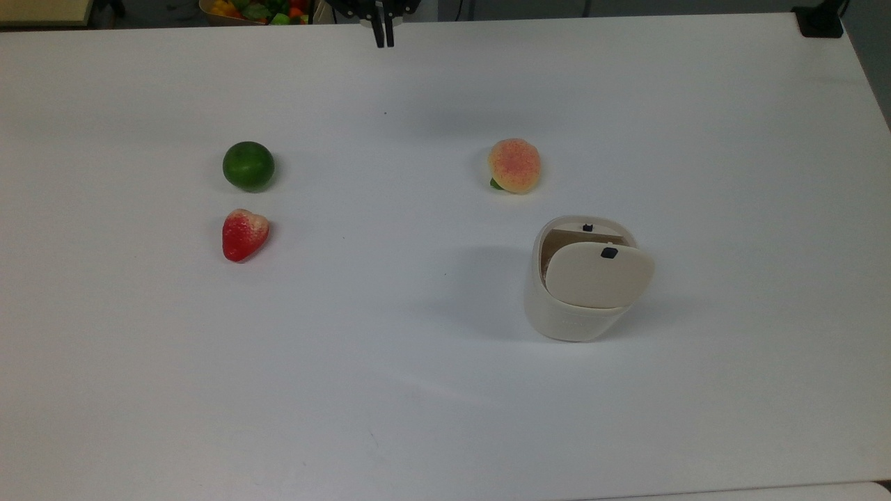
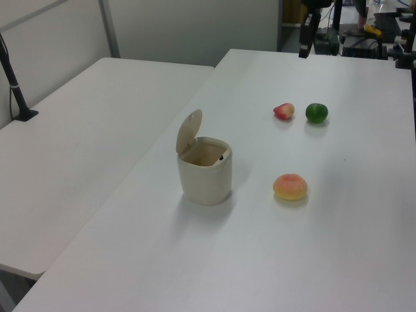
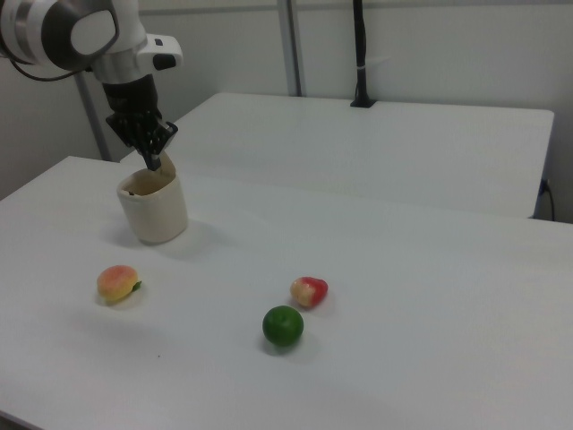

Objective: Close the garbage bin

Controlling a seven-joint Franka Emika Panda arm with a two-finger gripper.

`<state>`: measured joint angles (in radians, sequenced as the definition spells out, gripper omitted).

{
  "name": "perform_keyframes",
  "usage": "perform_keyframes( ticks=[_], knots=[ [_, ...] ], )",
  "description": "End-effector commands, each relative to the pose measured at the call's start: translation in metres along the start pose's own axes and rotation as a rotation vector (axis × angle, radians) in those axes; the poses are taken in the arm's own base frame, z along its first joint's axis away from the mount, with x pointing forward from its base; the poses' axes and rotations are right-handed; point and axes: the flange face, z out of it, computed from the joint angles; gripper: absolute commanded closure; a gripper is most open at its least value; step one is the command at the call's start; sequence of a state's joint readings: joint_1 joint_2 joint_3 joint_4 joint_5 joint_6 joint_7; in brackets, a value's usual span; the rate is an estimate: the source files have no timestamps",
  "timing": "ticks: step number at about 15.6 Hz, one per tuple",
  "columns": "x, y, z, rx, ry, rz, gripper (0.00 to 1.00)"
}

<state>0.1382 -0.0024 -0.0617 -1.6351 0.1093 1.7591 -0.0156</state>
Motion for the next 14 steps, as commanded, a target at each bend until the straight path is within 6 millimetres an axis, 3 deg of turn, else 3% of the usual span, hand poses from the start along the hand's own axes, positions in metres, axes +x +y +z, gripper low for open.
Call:
perform_keyframes(
  ticks=[1,4,8,10,14],
  knots=[
    [0.010,-0.015,0.011,0.029,0.047,-0.011,1.00],
    [0.020,-0.025,0.012,0.040,0.112,0.017,1.00],
    [0.040,-0.062,0.020,0.061,0.248,0.049,1.00],
    [0.051,-0.083,0.028,0.081,0.319,0.061,1.00],
    [0.067,-0.106,0.051,0.102,0.403,0.054,1.00]
  ],
)
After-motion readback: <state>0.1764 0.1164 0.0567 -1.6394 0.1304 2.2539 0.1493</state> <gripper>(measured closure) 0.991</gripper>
